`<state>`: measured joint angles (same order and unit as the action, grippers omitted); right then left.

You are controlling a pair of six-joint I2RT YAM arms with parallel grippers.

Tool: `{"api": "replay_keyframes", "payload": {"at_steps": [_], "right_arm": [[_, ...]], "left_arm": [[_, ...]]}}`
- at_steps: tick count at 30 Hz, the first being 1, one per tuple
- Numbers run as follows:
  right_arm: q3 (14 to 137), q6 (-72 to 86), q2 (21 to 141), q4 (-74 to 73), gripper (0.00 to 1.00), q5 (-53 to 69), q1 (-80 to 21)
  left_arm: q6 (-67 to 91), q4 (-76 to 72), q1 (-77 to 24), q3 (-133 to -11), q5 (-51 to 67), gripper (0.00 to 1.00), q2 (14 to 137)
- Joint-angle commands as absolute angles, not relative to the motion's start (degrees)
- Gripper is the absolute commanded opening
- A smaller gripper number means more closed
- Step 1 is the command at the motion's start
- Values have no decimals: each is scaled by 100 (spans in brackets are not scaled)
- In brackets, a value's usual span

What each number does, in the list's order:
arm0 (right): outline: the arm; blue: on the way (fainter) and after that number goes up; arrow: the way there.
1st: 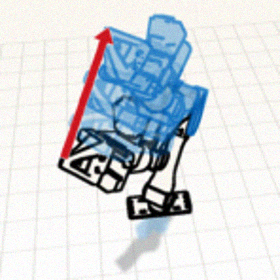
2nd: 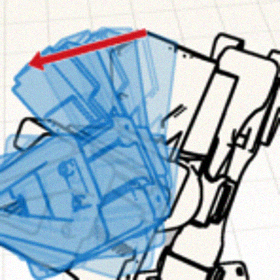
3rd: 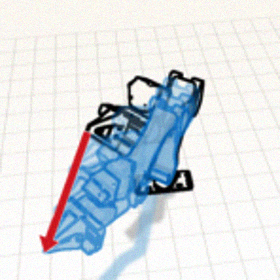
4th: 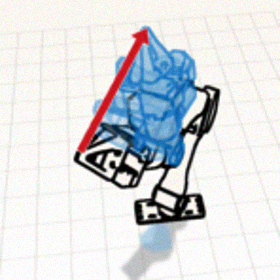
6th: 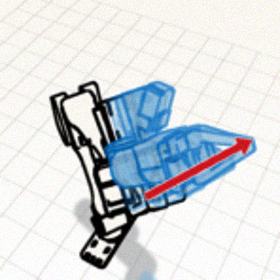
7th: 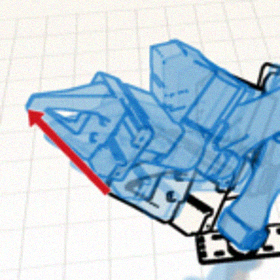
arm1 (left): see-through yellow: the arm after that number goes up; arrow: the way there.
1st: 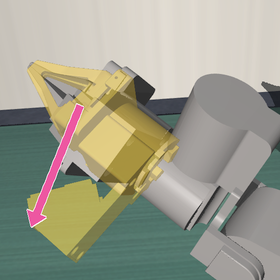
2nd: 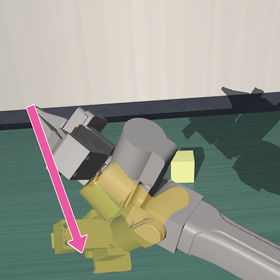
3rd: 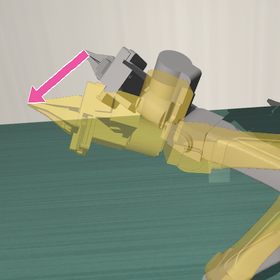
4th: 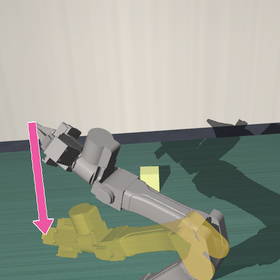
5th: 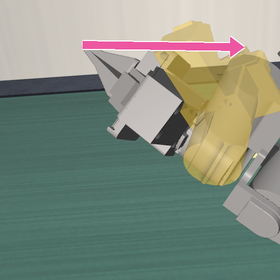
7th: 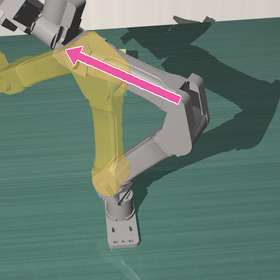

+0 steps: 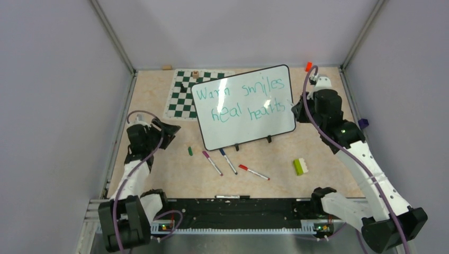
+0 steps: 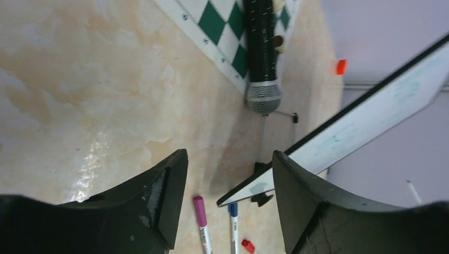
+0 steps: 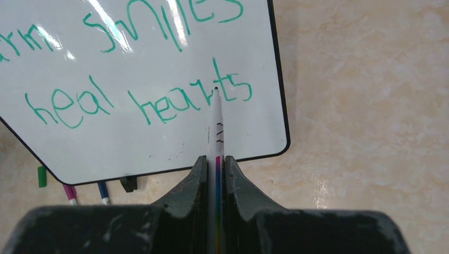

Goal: Write a sentence on the whiteboard
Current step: Pick up the pen cap from the center of the board.

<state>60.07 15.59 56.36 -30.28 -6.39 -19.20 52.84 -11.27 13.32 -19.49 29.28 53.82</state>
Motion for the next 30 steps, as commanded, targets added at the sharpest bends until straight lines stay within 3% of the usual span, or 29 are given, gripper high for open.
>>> {"api": "replay_keyframes", "payload": {"at_steps": [1,4,7,18,30], "right_arm": [[6269,1528,5585,-3032,0,-752,-1872],[6262,1542,5541,-2986,0,-639,-1865],[6277,1555,5568,-2986,0,-647,-1866],[6183,1590,5563,-3015,0,-613,-1866],[6144,1609,5555,-2997,0,-584,-1864]], "left_arm": [[4367,1381,743,-3360,1722,61,6043],[4439,2462,-362,-4017,-159,62,6318],[4579,2909,-881,-4312,-857,63,6578],[4442,3118,-1475,-4600,-784,56,8045],[4573,3085,-1685,-4695,-796,52,8627]]}}
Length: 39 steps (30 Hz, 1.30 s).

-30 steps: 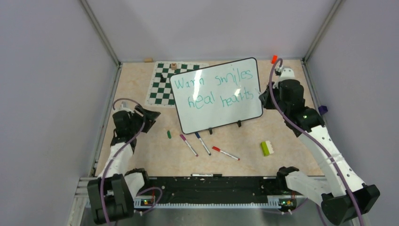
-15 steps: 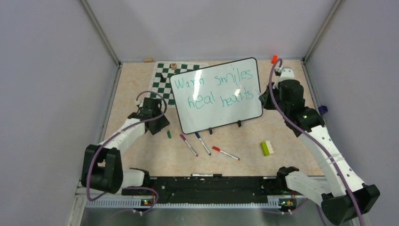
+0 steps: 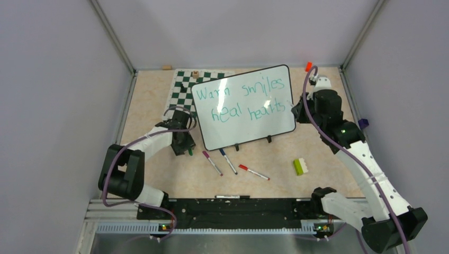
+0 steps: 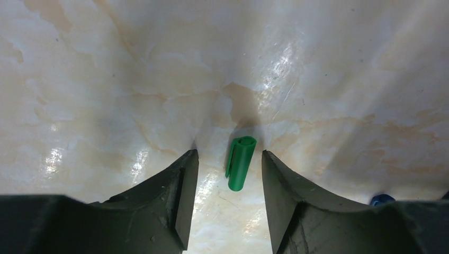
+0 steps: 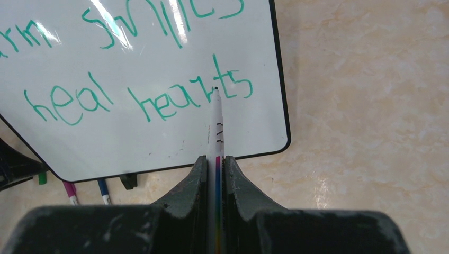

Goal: Write a sentence on the whiteboard
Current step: Pick up the pen cap from the center of the board, then insert the whiteboard marker without the cap into the pen cap.

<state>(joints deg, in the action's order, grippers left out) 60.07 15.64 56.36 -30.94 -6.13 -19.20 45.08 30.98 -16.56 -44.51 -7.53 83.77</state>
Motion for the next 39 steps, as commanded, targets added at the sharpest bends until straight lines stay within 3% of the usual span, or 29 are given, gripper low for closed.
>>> {"api": "replay_keyframes", "payload": {"at_steps": [1,4,6,7,9,10,15,18,23,28,39], "right_arm": [[6125,1624,5526,-2989,0,-601,-1866],[6088,1618,5446,-2963,0,-549,-1862],[6057,1627,5389,-2954,0,-472,-1866],[6040,1637,5369,-2953,0,-431,-1871],[5980,1680,5309,-2940,0,-311,-1867],[5943,1746,5278,-2927,0,-251,-1867],[4983,2424,4679,-1670,0,1187,-1891],[4097,2773,4325,-638,0,1403,-2291],[3109,2720,4204,743,0,492,-3897],[2569,2008,4891,1763,0,-1042,-5704],[1956,1151,7059,5027,0,-1411,-7014]], "left_arm": [[4606,3083,-1687,-4724,-803,51,8683],[4608,3106,-1705,-4813,-899,48,8816],[4592,3136,-1713,-4848,-974,40,8877],[4562,3142,-1717,-4860,-984,33,8892],[4535,3169,-1722,-4875,-993,2,8856],[4564,3198,-1727,-4850,-985,0,8779],[4770,2318,-1707,-4119,-437,0,7839],[5054,1918,-1664,-3737,-127,0,7491],[5185,1868,-1626,-3597,57,0,7466],[5343,1582,-1595,-3297,327,0,7194],[5830,1967,-1547,-3122,210,0,6341]]}}
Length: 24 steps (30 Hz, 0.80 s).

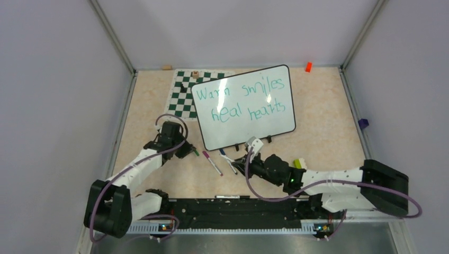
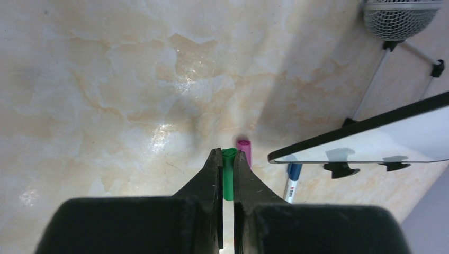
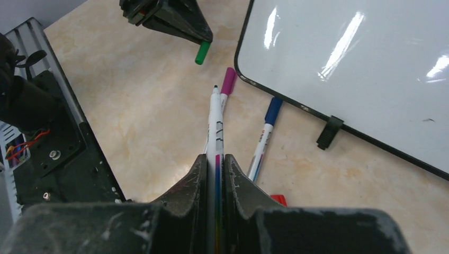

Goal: Write a sentence on the whiteboard
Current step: Insert the whiteboard marker without the cap into the pen cap.

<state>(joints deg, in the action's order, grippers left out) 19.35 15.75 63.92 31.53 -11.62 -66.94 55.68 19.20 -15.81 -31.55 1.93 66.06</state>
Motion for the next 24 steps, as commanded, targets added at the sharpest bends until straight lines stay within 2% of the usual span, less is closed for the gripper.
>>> {"api": "replay_keyframes", "payload": {"at_steps": [1,5,11,24], "right_arm": [[2017,1099,7314,5216,0,-1472,-7102],[2265,939,8301,5809,0,-1665,-7433],[2594,838,8673,5912,0,-1750,-7575],[3158,841,9519,5993,0,-1734,-7572]], "left_arm": [[5859,2039,-1547,-3114,170,0,6241],[5846,1988,-1547,-2907,75,0,5578],[5906,1486,-1547,-2353,54,0,4671],[5853,1309,-1546,-2204,180,0,4558]]}}
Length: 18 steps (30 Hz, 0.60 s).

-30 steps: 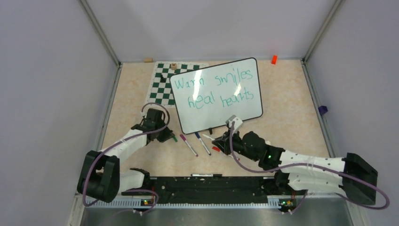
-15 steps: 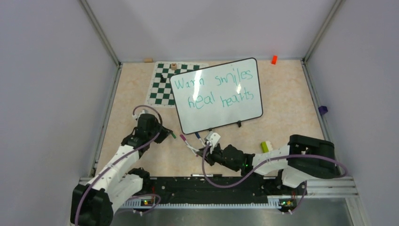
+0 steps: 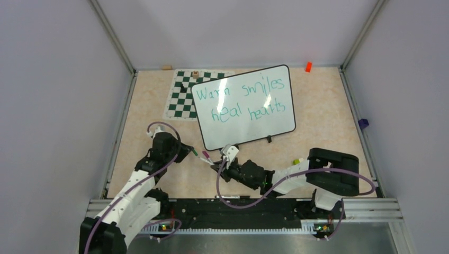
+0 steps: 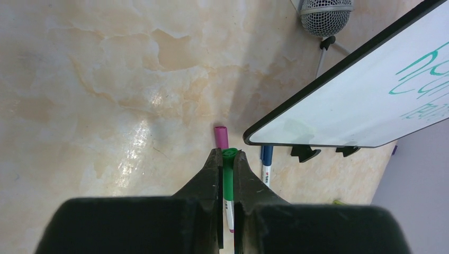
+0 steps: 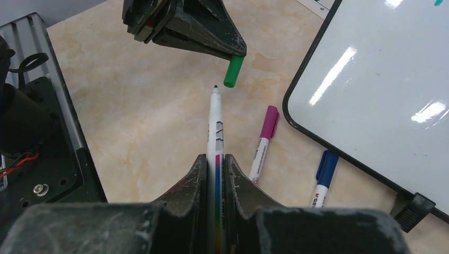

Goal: Write a sentence on the whiteboard
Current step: Insert the whiteboard marker without the cap into the pen cap.

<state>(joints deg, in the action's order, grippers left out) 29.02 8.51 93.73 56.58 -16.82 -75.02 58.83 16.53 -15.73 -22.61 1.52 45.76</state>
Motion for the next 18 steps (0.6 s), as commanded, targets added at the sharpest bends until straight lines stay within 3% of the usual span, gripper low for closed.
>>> {"api": "replay_keyframes", "payload": {"at_steps": [1,18], "right_arm": [[3158,851,9547,6017,0,-1746,-7575],[3457,847,9997,5793,0,-1999,-7576]], "left_arm": [[5853,1320,-1547,-2218,198,0,4583],[5832,1353,-1547,-2224,178,0,4617]]}}
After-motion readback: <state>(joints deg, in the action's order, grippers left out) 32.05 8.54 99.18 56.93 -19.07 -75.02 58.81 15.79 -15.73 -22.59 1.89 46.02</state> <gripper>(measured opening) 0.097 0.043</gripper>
